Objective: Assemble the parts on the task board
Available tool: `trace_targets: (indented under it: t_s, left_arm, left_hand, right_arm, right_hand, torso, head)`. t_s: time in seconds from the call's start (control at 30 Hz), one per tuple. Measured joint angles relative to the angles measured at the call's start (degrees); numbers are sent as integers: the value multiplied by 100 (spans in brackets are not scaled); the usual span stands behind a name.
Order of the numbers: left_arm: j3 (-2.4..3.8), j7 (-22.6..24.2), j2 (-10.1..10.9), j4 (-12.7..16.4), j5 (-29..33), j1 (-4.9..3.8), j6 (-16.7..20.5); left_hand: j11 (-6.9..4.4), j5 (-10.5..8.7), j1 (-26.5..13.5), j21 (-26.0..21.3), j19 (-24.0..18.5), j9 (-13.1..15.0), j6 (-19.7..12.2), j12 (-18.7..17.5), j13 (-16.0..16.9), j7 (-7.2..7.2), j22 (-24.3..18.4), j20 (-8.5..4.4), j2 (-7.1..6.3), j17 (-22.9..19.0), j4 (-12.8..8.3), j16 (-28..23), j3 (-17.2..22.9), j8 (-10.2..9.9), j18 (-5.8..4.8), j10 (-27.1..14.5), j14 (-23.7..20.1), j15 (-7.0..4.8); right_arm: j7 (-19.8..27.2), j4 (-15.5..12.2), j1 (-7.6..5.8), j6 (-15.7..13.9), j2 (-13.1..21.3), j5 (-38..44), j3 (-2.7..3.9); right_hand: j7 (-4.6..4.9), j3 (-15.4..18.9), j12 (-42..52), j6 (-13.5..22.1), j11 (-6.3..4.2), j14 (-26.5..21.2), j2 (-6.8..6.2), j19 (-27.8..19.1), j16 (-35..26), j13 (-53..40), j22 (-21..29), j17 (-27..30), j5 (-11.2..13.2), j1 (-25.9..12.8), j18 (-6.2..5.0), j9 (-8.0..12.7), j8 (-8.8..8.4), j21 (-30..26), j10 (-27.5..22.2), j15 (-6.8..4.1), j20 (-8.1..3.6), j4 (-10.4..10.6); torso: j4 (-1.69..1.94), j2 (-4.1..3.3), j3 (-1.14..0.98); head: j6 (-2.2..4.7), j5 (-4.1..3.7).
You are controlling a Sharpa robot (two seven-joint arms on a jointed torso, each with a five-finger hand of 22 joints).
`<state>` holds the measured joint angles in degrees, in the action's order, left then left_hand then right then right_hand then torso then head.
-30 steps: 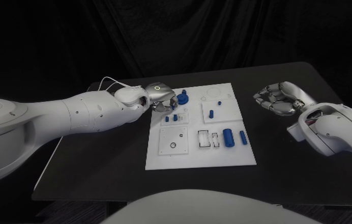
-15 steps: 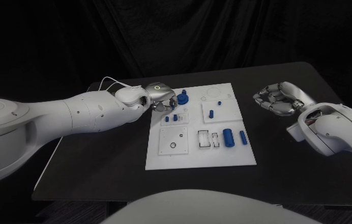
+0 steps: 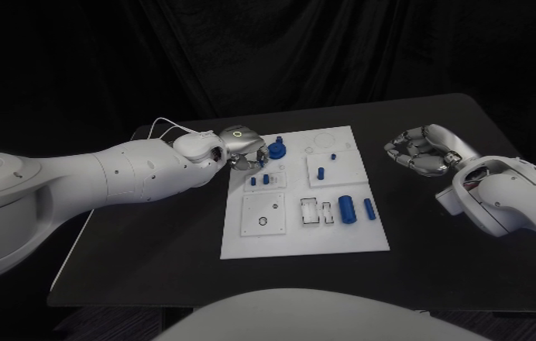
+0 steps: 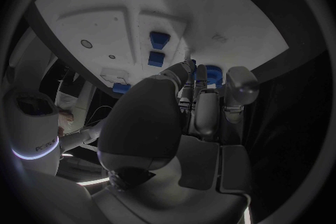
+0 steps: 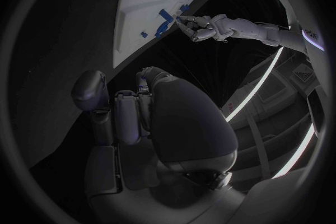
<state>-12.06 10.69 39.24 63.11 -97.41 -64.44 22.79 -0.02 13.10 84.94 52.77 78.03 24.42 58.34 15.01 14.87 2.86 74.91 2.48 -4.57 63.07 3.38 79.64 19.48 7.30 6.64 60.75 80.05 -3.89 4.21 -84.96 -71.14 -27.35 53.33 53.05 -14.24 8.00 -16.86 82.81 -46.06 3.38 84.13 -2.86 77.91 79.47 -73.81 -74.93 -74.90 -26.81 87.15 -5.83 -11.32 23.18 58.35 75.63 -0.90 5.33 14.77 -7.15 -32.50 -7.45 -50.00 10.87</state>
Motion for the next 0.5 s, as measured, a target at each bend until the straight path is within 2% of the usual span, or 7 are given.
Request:
trace_targets:
  t_s: [0.5]
  left_arm:
    - [-2,0,51,79,0,10,-6]
  left_hand:
    - [5,-22,0,0,0,-3,-1,0,-1,0,0,0,0,-1,0,0,0,0,0,6,0,0]
  right_arm:
    - [-8,6,0,13,-11,0,0]
  right_hand:
    - [0,0,0,0,0,0,0,0,0,-1,1,0,0,0,0,-1,0,0,0,0,0,0]
  torso:
    - [-2,0,3]
  head:
    - [0,10]
